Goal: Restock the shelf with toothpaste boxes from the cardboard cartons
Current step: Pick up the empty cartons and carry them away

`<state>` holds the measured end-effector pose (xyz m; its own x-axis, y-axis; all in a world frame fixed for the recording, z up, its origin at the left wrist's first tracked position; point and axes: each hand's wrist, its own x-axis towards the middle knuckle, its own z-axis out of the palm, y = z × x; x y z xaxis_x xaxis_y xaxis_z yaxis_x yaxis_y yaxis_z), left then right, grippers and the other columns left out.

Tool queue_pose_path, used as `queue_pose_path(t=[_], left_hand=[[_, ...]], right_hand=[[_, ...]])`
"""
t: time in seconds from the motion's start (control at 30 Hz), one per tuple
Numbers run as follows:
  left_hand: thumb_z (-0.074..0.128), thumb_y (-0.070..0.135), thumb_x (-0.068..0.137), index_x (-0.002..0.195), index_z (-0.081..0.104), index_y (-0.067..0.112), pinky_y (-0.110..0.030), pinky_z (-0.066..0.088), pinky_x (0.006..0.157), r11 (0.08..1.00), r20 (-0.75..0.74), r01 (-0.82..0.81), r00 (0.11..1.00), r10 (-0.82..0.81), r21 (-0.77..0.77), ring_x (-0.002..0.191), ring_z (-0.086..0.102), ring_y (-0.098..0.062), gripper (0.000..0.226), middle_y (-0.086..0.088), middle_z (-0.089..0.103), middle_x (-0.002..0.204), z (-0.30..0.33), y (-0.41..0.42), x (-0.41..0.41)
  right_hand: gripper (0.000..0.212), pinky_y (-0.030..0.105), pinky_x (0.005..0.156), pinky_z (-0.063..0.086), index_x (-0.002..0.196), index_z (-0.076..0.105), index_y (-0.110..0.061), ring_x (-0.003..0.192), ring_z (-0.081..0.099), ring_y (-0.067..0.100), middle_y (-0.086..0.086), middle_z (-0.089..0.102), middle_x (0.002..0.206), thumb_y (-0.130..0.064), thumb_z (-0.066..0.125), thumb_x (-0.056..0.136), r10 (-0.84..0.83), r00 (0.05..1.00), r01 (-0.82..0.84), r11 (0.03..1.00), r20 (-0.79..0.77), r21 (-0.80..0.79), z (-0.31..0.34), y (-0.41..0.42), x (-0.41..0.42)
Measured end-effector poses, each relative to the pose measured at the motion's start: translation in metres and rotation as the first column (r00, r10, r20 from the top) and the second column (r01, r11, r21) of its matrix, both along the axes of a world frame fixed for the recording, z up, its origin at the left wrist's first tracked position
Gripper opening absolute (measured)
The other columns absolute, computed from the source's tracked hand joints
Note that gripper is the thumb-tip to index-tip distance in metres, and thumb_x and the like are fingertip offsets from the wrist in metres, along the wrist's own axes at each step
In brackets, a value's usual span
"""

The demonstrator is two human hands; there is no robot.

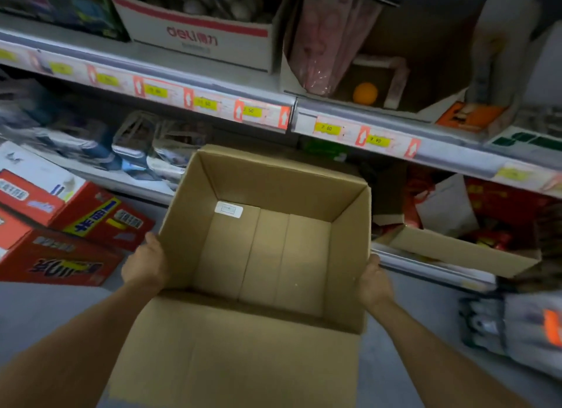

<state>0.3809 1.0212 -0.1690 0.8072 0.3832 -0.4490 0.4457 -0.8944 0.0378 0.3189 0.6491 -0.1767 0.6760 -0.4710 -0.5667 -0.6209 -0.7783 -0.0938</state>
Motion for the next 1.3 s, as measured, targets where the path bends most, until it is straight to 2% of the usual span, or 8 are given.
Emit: queue_pose_path(t=[0.3,0.57,0.73,0.83,0.93,1.1,1.2,1.3], left_hand=[[0.039,0.01,0.096,0.112,0.039,0.006,-0.043,0.046,0.085,0.995,-0.015,0.09,0.996,-0.089,0.046,0.103,0.057,-0.036,0.016,-0.019,0.056,0.112,0.037,-0.039,-0.039],[0.031,0.013,0.097,0.117,0.04,0.006,-0.04,0.046,0.088,0.955,-0.057,0.293,0.955,-0.291,0.044,0.11,0.055,-0.034,0.023,-0.017,0.055,0.12,0.085,-0.141,-0.095],[0.037,0.006,0.097,0.123,0.039,0.003,-0.031,0.044,0.089,0.881,-0.065,0.469,0.879,-0.472,-0.063,0.114,0.056,-0.028,0.026,-0.016,0.054,0.125,0.111,-0.237,-0.119],[0.034,0.011,0.099,0.13,0.036,0.002,-0.028,0.038,0.097,0.802,-0.05,0.593,0.801,-0.596,-0.069,0.119,0.052,-0.025,0.033,-0.015,0.051,0.131,0.119,-0.294,-0.133],[0.034,0.014,0.1,0.13,0.038,0.003,-0.024,0.037,0.095,0.697,0.002,0.716,0.697,-0.717,-0.044,0.117,0.053,-0.021,0.032,-0.012,0.053,0.13,0.133,-0.354,-0.149],[0.032,0.009,0.099,0.136,0.03,-0.002,-0.028,0.038,0.097,0.56,0.003,0.828,0.56,-0.828,0.0,0.123,0.05,-0.024,0.039,-0.016,0.046,0.135,0.16,-0.46,-0.177],[0.037,0.012,0.096,0.136,0.033,0.001,-0.035,0.048,0.092,0.574,0.038,0.818,0.576,-0.817,-0.041,0.113,0.057,-0.027,0.041,-0.014,0.055,0.125,0.163,-0.509,-0.184],[0.037,0.018,0.097,0.135,0.037,0.007,-0.036,0.043,0.1,0.51,0.054,0.856,0.515,-0.855,-0.087,0.119,0.053,-0.025,0.04,-0.011,0.052,0.129,0.165,-0.559,-0.188]], right_hand=[[0.036,0.033,0.082,0.047,0.133,0.032,-0.002,0.106,0.06,0.029,0.016,0.059,0.116,-0.007,0.037,0.097,0.024,0.995,-0.014,0.994,0.092,-0.105,0.042,-0.036,-0.035],[0.031,0.034,0.081,0.046,0.13,0.035,-0.007,0.109,0.057,0.03,0.014,0.057,0.121,-0.01,0.031,0.1,-0.124,0.989,0.136,0.978,0.083,-0.156,0.099,-0.128,-0.144],[0.028,0.038,0.082,0.047,0.126,0.036,-0.006,0.107,0.059,0.032,0.016,0.059,0.118,-0.005,0.032,0.098,-0.254,0.957,0.278,0.94,0.137,-0.199,0.124,-0.205,-0.224],[0.033,0.038,0.085,0.046,0.13,0.033,-0.006,0.109,0.058,0.032,0.016,0.058,0.121,-0.005,0.03,0.097,-0.336,0.93,0.362,0.905,0.147,-0.225,0.145,-0.249,-0.271],[0.037,0.038,0.083,0.045,0.134,0.028,-0.005,0.107,0.058,0.033,0.018,0.058,0.121,-0.006,0.028,0.098,-0.414,0.894,0.445,0.863,0.168,-0.238,0.162,-0.291,-0.316],[0.036,0.04,0.08,0.045,0.131,0.033,-0.003,0.106,0.057,0.037,0.022,0.058,0.119,-0.001,0.029,0.095,-0.556,0.791,0.609,0.755,0.256,-0.242,0.189,-0.351,-0.377],[0.036,0.041,0.085,0.044,0.134,0.033,-0.003,0.11,0.054,0.039,0.023,0.054,0.125,-0.005,0.027,0.098,-0.612,0.734,0.677,0.695,0.295,-0.243,0.202,-0.384,-0.407],[0.03,0.039,0.078,0.044,0.124,0.038,-0.005,0.103,0.056,0.037,0.022,0.057,0.118,-0.006,0.025,0.097,-0.655,0.686,0.727,0.637,0.316,-0.257,0.209,-0.417,-0.426]])
